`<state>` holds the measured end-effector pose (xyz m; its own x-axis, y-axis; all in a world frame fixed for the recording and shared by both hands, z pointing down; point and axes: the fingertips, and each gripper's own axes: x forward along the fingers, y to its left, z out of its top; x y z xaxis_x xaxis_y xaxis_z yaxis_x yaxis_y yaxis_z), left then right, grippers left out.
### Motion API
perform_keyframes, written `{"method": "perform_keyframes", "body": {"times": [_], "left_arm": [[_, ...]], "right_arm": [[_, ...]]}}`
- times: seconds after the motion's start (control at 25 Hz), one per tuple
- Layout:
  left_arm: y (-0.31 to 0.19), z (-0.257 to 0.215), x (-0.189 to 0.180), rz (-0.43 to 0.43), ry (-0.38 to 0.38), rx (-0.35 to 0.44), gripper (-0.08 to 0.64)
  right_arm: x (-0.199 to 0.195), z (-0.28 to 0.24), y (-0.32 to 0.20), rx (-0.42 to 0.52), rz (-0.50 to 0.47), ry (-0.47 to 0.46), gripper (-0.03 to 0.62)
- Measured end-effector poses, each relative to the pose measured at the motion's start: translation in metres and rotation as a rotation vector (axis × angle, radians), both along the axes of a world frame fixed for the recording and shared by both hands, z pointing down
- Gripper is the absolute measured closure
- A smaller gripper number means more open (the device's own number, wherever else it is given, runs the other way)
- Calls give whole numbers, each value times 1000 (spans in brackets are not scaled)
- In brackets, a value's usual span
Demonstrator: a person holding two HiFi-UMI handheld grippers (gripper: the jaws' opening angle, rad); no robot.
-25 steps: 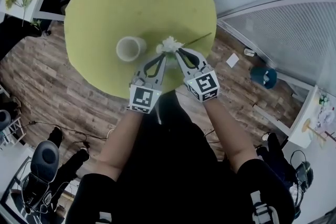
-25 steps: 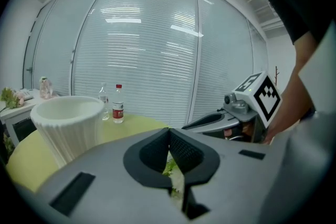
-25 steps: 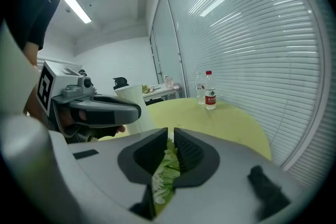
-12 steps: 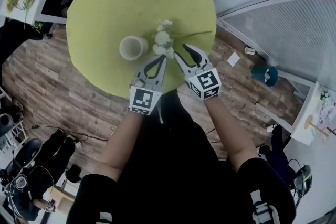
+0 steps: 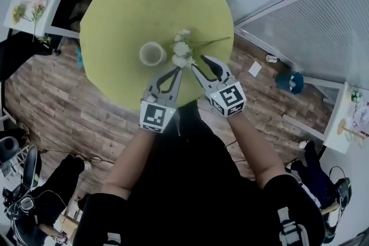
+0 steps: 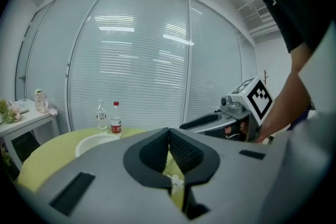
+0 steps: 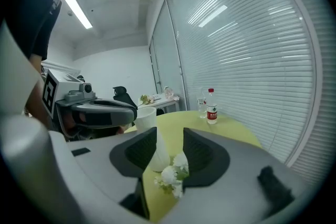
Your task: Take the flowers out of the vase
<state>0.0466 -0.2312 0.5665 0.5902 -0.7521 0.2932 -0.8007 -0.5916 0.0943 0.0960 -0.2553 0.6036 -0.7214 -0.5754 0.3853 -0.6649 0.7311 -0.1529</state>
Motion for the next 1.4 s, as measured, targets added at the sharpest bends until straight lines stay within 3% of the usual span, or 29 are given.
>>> {"method": "perform_keyframes", "body": {"times": [0.48, 0.64, 0.88, 1.4], "left_arm": [[42, -75, -33, 73, 26, 107, 547], [55, -107, -43, 113, 35, 115, 546], [78, -153, -63, 145, 86, 187, 546], [108, -193, -103, 201, 113, 227, 546]], "right_arm": [[-36, -86, 60, 90, -7, -40, 443], [-43, -125, 75, 122, -9, -68, 484], [-67, -174, 101, 209, -25, -111, 535], [-108, -220, 133, 298, -11, -104, 568]]}}
